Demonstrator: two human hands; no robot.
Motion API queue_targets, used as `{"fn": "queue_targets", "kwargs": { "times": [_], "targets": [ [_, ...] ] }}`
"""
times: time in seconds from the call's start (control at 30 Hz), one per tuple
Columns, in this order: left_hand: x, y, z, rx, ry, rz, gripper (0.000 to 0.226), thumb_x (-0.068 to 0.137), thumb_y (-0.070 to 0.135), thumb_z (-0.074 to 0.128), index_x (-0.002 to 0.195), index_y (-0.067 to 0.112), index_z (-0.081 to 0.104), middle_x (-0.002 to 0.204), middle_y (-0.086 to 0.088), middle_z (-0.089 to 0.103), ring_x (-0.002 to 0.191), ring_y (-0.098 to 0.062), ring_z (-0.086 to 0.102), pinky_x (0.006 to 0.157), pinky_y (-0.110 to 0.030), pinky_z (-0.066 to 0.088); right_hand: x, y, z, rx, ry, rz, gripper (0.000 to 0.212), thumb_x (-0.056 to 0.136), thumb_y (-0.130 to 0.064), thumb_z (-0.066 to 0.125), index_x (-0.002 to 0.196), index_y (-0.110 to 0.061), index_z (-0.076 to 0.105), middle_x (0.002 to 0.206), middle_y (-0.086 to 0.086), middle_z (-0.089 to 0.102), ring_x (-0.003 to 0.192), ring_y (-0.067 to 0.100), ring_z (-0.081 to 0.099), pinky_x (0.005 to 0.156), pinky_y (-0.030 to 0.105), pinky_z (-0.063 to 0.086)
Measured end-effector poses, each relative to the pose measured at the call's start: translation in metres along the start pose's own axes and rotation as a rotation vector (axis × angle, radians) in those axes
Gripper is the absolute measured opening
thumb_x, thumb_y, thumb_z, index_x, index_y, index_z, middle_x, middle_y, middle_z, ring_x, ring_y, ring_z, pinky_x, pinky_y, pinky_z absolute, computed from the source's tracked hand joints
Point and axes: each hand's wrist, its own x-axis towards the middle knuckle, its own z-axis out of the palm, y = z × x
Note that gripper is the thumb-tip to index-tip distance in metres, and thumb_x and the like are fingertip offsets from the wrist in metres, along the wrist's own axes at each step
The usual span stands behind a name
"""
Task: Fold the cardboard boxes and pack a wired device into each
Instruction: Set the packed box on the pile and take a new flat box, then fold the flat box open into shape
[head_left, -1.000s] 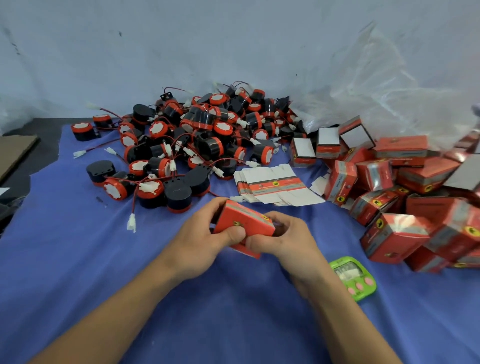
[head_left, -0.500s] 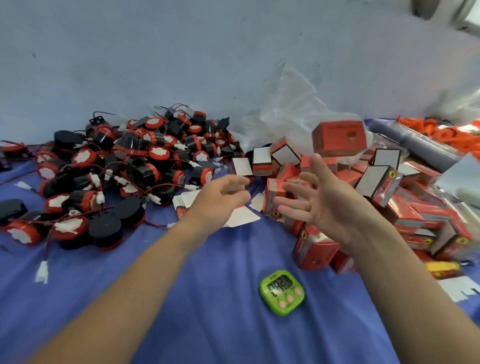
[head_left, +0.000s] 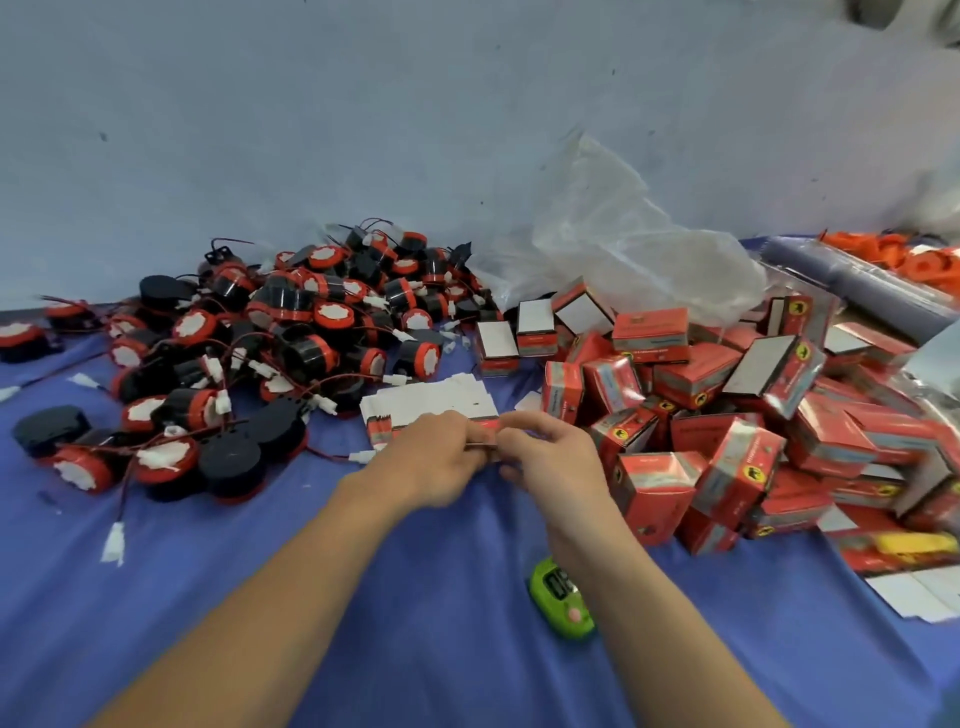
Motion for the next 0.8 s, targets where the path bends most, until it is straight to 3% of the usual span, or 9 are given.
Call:
{"fn": "queue_targets", "kwargs": {
  "times": [0.1,0.17,0.3,0.43,0.5,0.57,0.63,0.7,0.8],
  "targets": [
    [-0.011,-0.005,-0.008,-0.095,0.130,0.038,0.032,0.100,0.018,0.059,0.113,0.040,0.079,0.112,0.003,0.078,0.100,-0.018,0.069,0.081,-0.029,0.051,-0.002,0.003,0.006,0.001,0.135,0.003,0.039,0.081,-0.036,0.071,0.120,-0.030,0.069,0.122,-0.008,0.070,0.114,0.016,0.066,0.098,0.045,0.057],
    [-0.020,-0.005,-0.012,-0.118,0.325,0.107,0.035,0.098,0.010,0.062,0.117,0.033,0.079,0.117,0.006,0.078,0.111,-0.016,0.069,0.093,-0.033,0.053,-0.006,0.001,0.013,0.078,0.122,0.039,0.046,0.090,-0.040,0.070,0.132,-0.025,0.064,0.129,-0.004,0.067,0.114,0.019,0.067,0.093,0.045,0.061],
    [-0.045,-0.001,-0.022,-0.258,0.498,0.285,0.030,0.094,0.006,0.067,0.113,0.024,0.081,0.114,0.009,0.077,0.109,-0.002,0.069,0.094,-0.028,0.054,-0.007,-0.005,0.018,0.373,0.083,0.097,0.026,0.098,-0.043,0.065,0.094,-0.022,0.080,0.094,0.002,0.079,0.080,0.024,0.078,0.064,0.034,0.063],
    [-0.076,0.005,-0.027,-0.262,0.377,0.352,0.040,0.082,0.006,0.064,0.108,0.030,0.082,0.118,0.021,0.074,0.114,0.006,0.066,0.099,-0.017,0.051,-0.010,-0.007,0.022,0.520,-0.060,0.205,0.014,0.099,-0.010,0.063,0.095,-0.004,0.075,0.091,0.016,0.079,0.078,0.028,0.078,0.069,0.042,0.065],
    [-0.091,0.001,-0.028,-0.307,0.191,0.281,0.052,0.072,0.011,0.059,0.107,0.045,0.078,0.119,0.039,0.066,0.117,0.015,0.060,0.098,-0.009,0.046,-0.012,0.003,0.025,0.364,-0.108,0.142,0.025,0.094,0.009,0.055,0.093,-0.007,0.075,0.093,0.014,0.079,0.088,0.029,0.077,0.080,0.045,0.064],
    [-0.102,-0.008,-0.025,-0.347,0.140,0.181,0.055,0.067,0.016,0.057,0.098,0.057,0.076,0.115,0.045,0.064,0.118,0.019,0.056,0.100,-0.008,0.044,-0.016,0.013,0.032,0.190,-0.113,0.036,0.033,0.095,0.009,0.053,0.100,-0.013,0.076,0.098,0.009,0.080,0.098,0.029,0.075,0.089,0.049,0.061],
    [-0.106,-0.026,-0.027,-0.325,0.421,0.082,0.059,0.078,0.013,0.063,0.112,0.061,0.070,0.126,0.046,0.058,0.127,0.021,0.047,0.107,-0.005,0.036,-0.017,0.022,0.046,0.145,-0.105,-0.059,0.030,0.093,0.006,0.057,0.093,-0.016,0.078,0.091,0.005,0.079,0.087,0.021,0.070,0.079,0.042,0.058],
    [-0.104,-0.045,-0.035,-0.252,0.671,-0.085,0.063,0.094,0.016,0.071,0.147,0.045,0.052,0.149,0.036,0.040,0.139,0.017,0.032,0.115,-0.011,0.025,-0.022,0.028,0.068,0.144,-0.108,-0.151,0.029,0.090,0.004,0.059,0.088,-0.017,0.079,0.081,0.005,0.075,0.077,0.009,0.058,0.070,0.028,0.051],
    [-0.104,-0.070,-0.055,-0.550,0.664,-0.246,0.062,0.100,0.028,0.067,0.154,0.041,0.040,0.137,0.031,0.053,0.116,0.022,0.050,0.092,-0.001,0.038,-0.033,0.039,0.103,0.108,-0.144,-0.271,0.027,0.088,0.003,0.060,0.090,-0.016,0.079,0.077,0.011,0.068,0.077,0.006,0.048,0.071,0.030,0.045]
  ]
}}
